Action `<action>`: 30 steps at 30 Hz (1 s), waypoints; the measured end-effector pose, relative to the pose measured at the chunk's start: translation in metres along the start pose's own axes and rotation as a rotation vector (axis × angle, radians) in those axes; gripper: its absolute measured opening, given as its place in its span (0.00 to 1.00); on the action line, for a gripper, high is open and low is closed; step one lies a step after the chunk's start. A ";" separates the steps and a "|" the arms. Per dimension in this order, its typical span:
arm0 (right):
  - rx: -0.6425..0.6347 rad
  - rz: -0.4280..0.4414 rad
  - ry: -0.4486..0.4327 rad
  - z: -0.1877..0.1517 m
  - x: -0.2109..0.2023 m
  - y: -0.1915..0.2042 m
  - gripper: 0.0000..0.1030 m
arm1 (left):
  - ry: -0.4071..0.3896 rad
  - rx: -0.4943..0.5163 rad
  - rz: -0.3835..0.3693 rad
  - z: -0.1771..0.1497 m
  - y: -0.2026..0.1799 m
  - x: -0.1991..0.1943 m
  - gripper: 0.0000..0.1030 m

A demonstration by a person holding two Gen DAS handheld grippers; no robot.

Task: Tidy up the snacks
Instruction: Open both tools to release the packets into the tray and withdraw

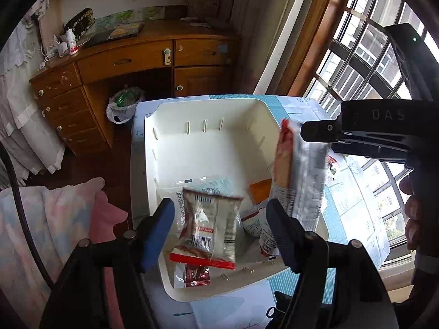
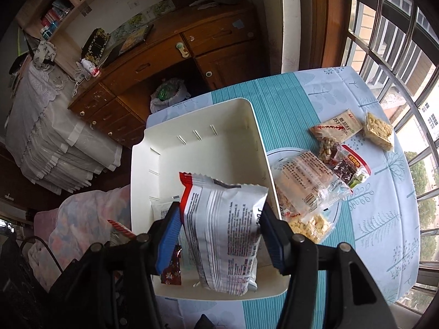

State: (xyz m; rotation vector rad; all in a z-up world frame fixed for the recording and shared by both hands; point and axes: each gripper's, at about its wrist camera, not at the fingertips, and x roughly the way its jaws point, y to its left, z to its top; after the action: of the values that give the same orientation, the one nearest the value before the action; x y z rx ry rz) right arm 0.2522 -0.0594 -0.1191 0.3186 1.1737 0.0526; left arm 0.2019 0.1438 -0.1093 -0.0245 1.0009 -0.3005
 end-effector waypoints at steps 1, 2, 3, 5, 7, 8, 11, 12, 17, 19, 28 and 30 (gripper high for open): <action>0.001 0.001 -0.008 0.000 -0.001 0.000 0.58 | 0.000 -0.006 -0.004 0.000 0.001 -0.001 0.68; 0.001 0.008 -0.013 0.000 -0.001 0.001 0.60 | -0.003 -0.011 -0.009 0.000 0.002 -0.003 0.68; 0.001 0.013 -0.019 0.000 -0.002 0.001 0.63 | -0.007 -0.014 -0.010 0.000 0.003 -0.005 0.68; -0.002 0.009 -0.029 0.000 -0.004 0.001 0.64 | -0.011 -0.019 -0.007 0.000 0.003 -0.007 0.68; 0.000 0.012 -0.032 -0.001 -0.006 0.002 0.64 | -0.009 -0.025 -0.006 -0.001 0.003 -0.010 0.68; 0.001 0.011 -0.034 -0.002 -0.007 0.002 0.64 | -0.006 -0.026 -0.004 -0.002 0.002 -0.011 0.68; 0.005 0.013 -0.040 -0.008 -0.011 0.000 0.64 | -0.001 -0.027 0.005 -0.002 -0.001 -0.013 0.68; 0.005 0.012 -0.042 -0.010 -0.012 -0.001 0.64 | -0.002 -0.027 0.007 -0.003 -0.003 -0.015 0.68; -0.001 0.013 -0.078 -0.021 -0.024 -0.012 0.64 | -0.012 -0.018 0.020 -0.003 -0.013 -0.022 0.69; -0.005 0.006 -0.102 -0.026 -0.030 -0.018 0.64 | -0.009 -0.015 0.029 -0.003 -0.018 -0.025 0.71; -0.043 -0.017 -0.150 -0.046 -0.051 -0.055 0.64 | -0.004 -0.009 0.019 0.002 -0.053 -0.037 0.78; -0.053 -0.027 -0.152 -0.051 -0.054 -0.065 0.64 | -0.002 0.000 0.014 0.003 -0.064 -0.039 0.79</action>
State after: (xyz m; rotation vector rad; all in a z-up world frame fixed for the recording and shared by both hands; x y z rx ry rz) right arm 0.1770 -0.1211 -0.1062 0.2557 1.0244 0.0354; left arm 0.1701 0.0926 -0.0652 -0.0176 0.9991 -0.2876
